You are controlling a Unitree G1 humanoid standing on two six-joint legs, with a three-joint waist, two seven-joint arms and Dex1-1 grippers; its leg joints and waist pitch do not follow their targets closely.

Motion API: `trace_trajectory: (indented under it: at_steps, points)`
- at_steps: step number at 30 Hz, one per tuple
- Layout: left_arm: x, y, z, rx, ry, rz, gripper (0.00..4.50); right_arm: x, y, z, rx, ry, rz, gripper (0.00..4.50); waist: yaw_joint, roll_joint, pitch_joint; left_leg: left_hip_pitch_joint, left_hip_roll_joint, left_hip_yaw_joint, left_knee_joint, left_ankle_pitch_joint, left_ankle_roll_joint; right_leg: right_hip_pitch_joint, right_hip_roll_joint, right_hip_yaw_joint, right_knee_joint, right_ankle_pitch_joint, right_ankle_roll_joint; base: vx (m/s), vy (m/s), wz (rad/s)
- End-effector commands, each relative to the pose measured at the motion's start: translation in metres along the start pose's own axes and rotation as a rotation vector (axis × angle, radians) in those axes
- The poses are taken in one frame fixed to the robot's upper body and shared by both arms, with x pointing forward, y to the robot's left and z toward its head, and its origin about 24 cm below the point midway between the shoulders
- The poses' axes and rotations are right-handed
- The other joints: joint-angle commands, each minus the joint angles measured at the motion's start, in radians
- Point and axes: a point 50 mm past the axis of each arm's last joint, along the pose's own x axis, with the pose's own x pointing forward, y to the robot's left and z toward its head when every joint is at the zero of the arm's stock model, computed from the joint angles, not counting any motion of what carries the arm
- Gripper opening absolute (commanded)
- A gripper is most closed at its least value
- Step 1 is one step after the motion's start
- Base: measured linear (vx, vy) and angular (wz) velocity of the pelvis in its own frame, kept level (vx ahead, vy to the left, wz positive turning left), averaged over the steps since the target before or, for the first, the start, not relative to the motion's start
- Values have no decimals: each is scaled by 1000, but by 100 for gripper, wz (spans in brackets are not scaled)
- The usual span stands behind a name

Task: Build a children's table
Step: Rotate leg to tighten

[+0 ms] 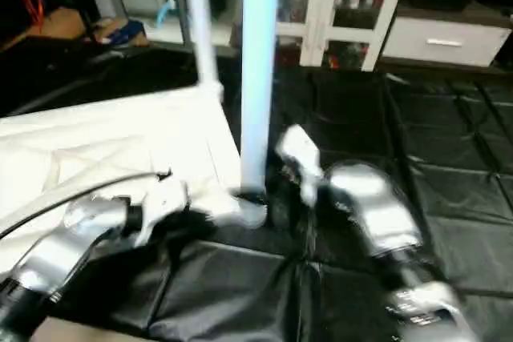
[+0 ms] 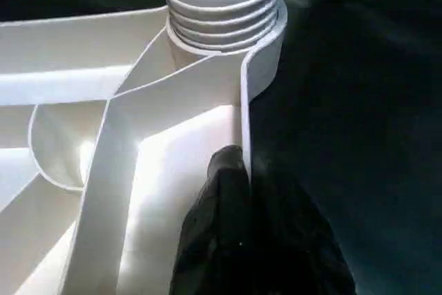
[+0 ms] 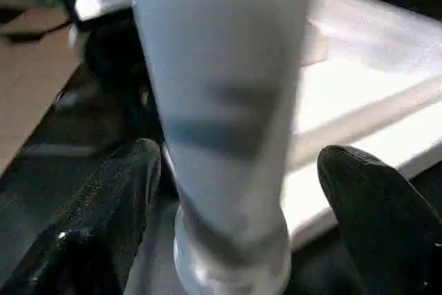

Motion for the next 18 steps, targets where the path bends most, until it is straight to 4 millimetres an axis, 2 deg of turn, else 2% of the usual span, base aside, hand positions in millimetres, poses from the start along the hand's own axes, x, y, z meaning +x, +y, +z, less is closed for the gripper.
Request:
trace_trajectory:
  at_steps: [1,5,8,9,11,13,14,18]
  points:
    - [3,-8,11,5,-72,-56,0,-3,5,2,-31,24,73,392,0,-12,-55,6,41,-7,-80,-214,81,46,-38,30,-68,-206,-260,0,0,0]
    - [1,-12,11,-6,-74,-87,0,-5,7,-4,-46,73,96,392,0,-10,-54,8,41,-8,-81,-236,62,43,-40,32,-75,-263,-239,0,0,0]
    - [1,-12,11,-7,-73,-91,0,-2,7,-7,-57,82,93,392,-2,-8,-56,8,40,-8,-81,-226,60,41,-37,31,-73,-246,-238,0,0,0]
    - [3,-11,12,-1,-72,-88,0,8,11,-13,-74,97,100,392,-2,-5,-56,7,40,-9,-81,-223,60,42,-37,31,-72,-235,-241,0,0,0]
    - [4,-10,13,2,-72,-90,0,15,13,-16,-85,105,100,392,-3,-5,-57,6,39,-8,-81,-221,57,42,-36,30,-72,-223,-243,0,0,0]
    - [4,-10,14,3,-72,-91,0,17,13,-16,-81,103,100,392,-3,-1,-58,7,39,-9,-81,-218,56,43,-35,29,-68,-198,-251,0,0,0]
    - [4,-10,14,3,-71,-91,0,18,13,-16,-88,106,100,365,-2,0,-58,8,39,-9,-81,-218,57,43,-34,30,-68,-191,-254,0,0,0]
    - [4,-9,15,6,-68,-98,0,18,12,-17,-95,118,107,345,3,-2,-59,8,39,-8,-80,-206,65,45,-35,30,-66,-169,-256,0,0,0]
